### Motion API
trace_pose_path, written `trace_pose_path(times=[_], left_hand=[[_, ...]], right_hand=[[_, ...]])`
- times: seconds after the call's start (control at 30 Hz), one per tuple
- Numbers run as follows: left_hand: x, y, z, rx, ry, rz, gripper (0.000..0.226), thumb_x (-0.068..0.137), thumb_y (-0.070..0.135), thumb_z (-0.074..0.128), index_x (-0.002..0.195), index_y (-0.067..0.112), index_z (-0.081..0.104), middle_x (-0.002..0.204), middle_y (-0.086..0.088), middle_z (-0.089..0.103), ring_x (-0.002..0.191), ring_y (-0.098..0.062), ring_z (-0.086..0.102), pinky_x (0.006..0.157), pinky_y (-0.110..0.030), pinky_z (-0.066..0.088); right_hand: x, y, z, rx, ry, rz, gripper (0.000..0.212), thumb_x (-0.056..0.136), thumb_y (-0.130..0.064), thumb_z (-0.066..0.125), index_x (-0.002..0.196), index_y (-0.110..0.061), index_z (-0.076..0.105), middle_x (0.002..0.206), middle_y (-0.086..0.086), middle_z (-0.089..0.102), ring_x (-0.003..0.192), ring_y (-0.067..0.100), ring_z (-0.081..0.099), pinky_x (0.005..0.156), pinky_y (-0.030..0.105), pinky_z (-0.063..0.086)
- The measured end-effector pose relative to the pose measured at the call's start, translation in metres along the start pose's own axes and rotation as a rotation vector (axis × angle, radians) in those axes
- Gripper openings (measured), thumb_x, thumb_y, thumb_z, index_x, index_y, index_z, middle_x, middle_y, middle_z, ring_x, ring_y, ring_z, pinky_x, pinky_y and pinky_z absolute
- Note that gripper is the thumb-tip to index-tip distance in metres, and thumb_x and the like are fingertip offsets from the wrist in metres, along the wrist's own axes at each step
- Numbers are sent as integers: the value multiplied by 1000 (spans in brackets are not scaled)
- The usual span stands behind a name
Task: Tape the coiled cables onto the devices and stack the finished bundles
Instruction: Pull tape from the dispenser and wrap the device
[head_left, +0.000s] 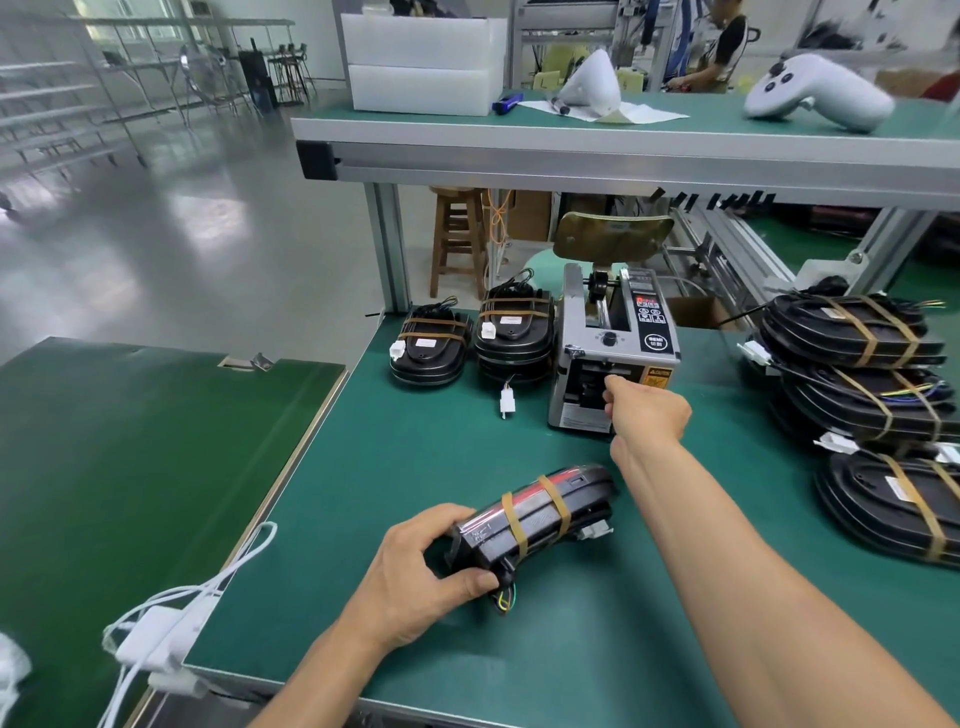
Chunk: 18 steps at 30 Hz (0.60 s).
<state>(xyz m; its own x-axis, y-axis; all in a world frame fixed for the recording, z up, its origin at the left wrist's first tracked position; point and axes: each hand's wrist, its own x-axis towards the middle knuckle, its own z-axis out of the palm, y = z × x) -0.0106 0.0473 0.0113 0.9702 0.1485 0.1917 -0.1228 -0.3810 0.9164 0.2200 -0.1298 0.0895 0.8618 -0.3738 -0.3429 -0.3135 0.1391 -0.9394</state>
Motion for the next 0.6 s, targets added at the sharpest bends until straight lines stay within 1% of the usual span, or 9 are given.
trace_pose_path(times=[0.1, 0.2, 0.33, 0.37, 0.4, 0.47, 0.5, 0.53, 0.6], left_hand=[[0, 0, 0, 0, 1, -2, 72, 72, 87, 76, 114, 29, 77, 106, 3, 78, 100, -22, 74, 90, -44, 58], [1, 0, 0, 5, 2, 1, 71, 72, 87, 76, 114, 29, 77, 105, 4, 77, 99, -21, 73, 90, -43, 58], [1, 0, 0, 8, 6, 7, 72, 73, 88, 75, 113, 29, 77, 103, 4, 77, 97, -21, 73, 88, -41, 58], [1, 0, 0, 8, 6, 7, 72, 73, 88, 74, 113, 29, 77, 103, 4, 77, 97, -20, 73, 88, -40, 58], [1, 0, 0, 10, 7, 8, 72, 73, 88, 74, 113, 29, 77, 103, 5, 77, 97, -20, 73, 88, -40, 58], [0, 0, 0, 20, 8, 18, 70, 74, 88, 74, 113, 29, 77, 103, 5, 77, 97, -19, 73, 88, -41, 57], [0, 0, 0, 24, 7, 21, 69, 74, 87, 75, 113, 29, 77, 103, 6, 76, 97, -19, 73, 88, -41, 57], [0, 0, 0, 24, 7, 22, 68, 75, 86, 75, 113, 29, 77, 103, 7, 76, 97, -19, 72, 87, -40, 57], [1, 0, 0, 28, 7, 21, 67, 75, 85, 76, 113, 30, 76, 103, 8, 77, 96, -17, 72, 87, -34, 57]], right_hand=[[0, -1, 4, 20, 7, 35, 17, 78, -7, 78, 66, -13, 67, 79, 8, 76, 72, 23, 65, 66, 31, 52], [1, -1, 8, 37, 34, 48, 17, 77, -9, 79, 69, -13, 64, 87, 10, 76, 71, 24, 64, 63, 29, 49], [3, -1, 8, -35, 48, 18, 14, 76, -14, 79, 75, -10, 66, 88, 8, 75, 77, 26, 67, 66, 30, 48], [2, 1, 6, -79, 31, 16, 14, 75, -15, 78, 79, -8, 67, 86, 8, 74, 75, 26, 65, 64, 30, 48], [0, 3, 3, -134, -6, 16, 14, 75, -15, 78, 79, -6, 67, 80, 7, 72, 68, 25, 62, 60, 30, 46], [-5, 11, -9, -271, -143, 15, 12, 75, -13, 76, 70, -8, 66, 60, 4, 64, 53, 19, 49, 51, 24, 38], [-8, 14, -18, -333, -219, 3, 15, 75, -13, 76, 65, -10, 66, 53, 2, 59, 49, 17, 45, 50, 23, 36], [-10, 18, -27, -368, -284, -24, 17, 77, -15, 78, 64, -11, 67, 50, -1, 59, 49, 16, 46, 51, 24, 37], [-13, 20, -47, -349, -391, -90, 18, 81, -20, 82, 67, -13, 74, 56, -5, 63, 57, 14, 51, 58, 26, 42]])
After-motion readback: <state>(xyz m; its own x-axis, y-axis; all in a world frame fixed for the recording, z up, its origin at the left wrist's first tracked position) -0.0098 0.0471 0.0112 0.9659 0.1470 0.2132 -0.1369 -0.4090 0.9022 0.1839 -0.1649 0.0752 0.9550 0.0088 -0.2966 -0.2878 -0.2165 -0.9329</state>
